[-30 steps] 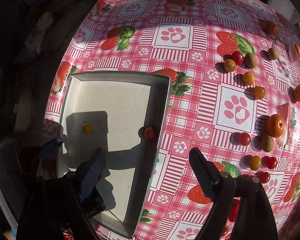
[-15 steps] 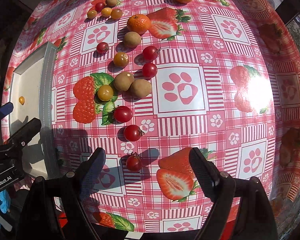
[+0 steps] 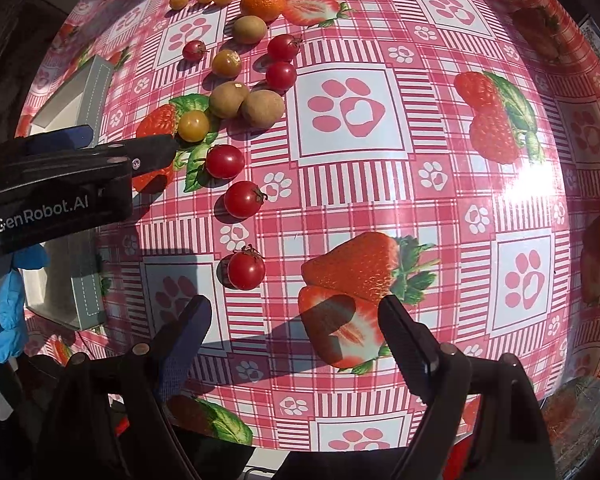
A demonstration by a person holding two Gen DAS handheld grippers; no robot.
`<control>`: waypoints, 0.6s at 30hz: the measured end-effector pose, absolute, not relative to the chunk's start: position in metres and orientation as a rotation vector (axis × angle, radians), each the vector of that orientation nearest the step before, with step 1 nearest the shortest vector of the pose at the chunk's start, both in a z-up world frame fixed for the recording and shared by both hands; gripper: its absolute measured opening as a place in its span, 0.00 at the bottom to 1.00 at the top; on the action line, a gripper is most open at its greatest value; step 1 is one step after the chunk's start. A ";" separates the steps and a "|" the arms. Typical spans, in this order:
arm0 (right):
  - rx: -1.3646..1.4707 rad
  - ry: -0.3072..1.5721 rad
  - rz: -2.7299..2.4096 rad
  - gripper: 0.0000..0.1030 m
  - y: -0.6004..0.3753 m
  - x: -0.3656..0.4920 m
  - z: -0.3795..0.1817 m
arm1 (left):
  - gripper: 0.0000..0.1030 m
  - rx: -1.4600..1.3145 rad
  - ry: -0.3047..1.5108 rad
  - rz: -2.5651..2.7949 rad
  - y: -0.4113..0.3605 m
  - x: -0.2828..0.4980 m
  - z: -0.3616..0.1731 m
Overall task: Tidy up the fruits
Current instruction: 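Grasp a yellow cherry tomato with the left tool while the right tool grasps a red one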
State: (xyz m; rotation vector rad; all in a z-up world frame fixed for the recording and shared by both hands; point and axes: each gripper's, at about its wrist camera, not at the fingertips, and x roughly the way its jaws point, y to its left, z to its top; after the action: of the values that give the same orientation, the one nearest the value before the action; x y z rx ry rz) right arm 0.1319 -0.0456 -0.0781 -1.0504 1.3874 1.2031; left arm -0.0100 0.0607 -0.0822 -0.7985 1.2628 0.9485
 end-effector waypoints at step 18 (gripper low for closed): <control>-1.143 1.308 1.311 0.23 -0.031 0.083 -0.087 | 0.28 -0.828 1.265 0.921 0.065 0.022 -0.107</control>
State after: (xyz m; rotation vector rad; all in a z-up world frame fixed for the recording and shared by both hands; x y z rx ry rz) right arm 0.0830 -0.0313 -0.0865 -1.1431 1.3076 1.3113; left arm 0.0225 0.0648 -0.1071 -0.8281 1.2654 0.9211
